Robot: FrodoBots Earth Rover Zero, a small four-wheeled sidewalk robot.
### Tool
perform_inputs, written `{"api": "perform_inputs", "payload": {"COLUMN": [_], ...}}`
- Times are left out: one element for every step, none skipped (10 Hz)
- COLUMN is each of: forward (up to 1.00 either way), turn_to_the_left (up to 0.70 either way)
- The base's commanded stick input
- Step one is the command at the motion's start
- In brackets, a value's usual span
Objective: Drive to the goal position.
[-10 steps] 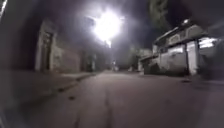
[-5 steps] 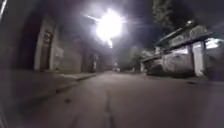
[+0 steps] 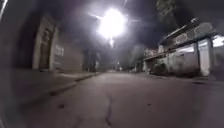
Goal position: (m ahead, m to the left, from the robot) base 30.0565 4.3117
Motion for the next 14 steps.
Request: {"api": "perform_inputs", "payload": {"forward": [0.7,0.7,0.7,0.7,0.7,0.7,0.7,0.7,0.7,0.7,0.7,0.7,0.7,0.7], "turn_to_the_left": [0.0,0.0,0.0,0.0,0.0,0.0,0.0,0.0,0.0,0.0,0.0,0.0,0.0,0.0]}}
